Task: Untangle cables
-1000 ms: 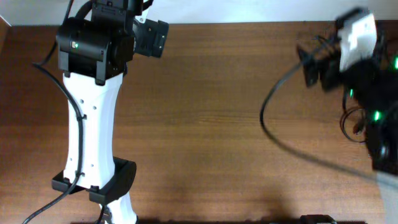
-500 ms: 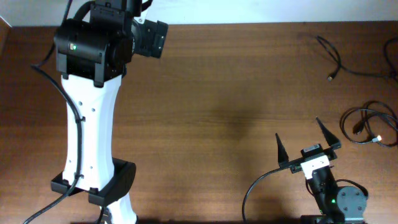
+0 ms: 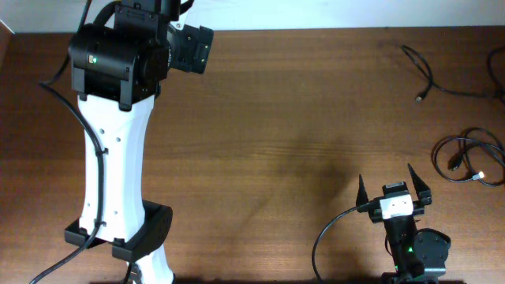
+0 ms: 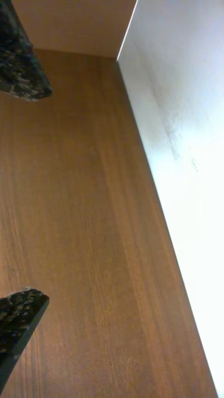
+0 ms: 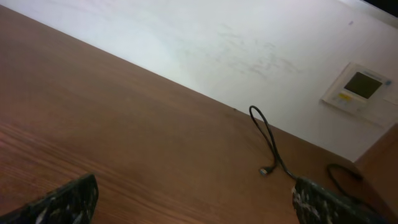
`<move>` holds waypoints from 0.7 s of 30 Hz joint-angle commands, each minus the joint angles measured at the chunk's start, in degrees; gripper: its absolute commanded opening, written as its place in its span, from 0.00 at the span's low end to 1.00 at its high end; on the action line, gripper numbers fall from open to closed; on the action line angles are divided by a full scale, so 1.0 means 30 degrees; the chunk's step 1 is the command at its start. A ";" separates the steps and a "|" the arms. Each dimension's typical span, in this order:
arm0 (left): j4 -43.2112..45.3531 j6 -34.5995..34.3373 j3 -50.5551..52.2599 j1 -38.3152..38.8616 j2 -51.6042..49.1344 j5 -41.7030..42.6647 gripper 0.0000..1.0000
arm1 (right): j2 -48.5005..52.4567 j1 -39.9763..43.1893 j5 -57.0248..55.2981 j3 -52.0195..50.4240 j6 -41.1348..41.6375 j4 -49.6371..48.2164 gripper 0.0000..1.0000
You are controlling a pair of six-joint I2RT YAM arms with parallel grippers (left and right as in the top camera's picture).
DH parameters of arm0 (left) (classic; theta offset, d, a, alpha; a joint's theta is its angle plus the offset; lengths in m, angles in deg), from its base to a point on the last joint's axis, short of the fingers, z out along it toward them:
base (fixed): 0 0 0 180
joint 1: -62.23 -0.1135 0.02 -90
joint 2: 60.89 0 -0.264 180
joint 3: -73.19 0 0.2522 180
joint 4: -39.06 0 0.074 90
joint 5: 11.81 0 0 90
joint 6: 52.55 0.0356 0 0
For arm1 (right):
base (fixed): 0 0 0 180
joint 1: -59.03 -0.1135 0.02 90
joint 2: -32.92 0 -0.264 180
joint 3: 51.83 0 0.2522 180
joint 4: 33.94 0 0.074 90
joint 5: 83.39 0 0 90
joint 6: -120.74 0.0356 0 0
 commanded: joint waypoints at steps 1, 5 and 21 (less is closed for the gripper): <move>0.0015 0.0022 -0.0277 -0.0029 0.0270 -0.0131 0.99 | -0.0219 0.0146 -0.0372 -0.0124 0.0146 0.0095 0.99; 0.0015 0.0022 -0.0277 -0.0029 0.0270 -0.0124 0.99 | -0.0219 0.0146 -0.0364 -0.0124 0.0146 0.0095 0.99; 0.9850 -0.0117 1.3653 -0.0153 1.0426 0.0590 0.99 | -0.0219 0.0146 -0.0364 -0.0124 0.0146 0.0095 0.99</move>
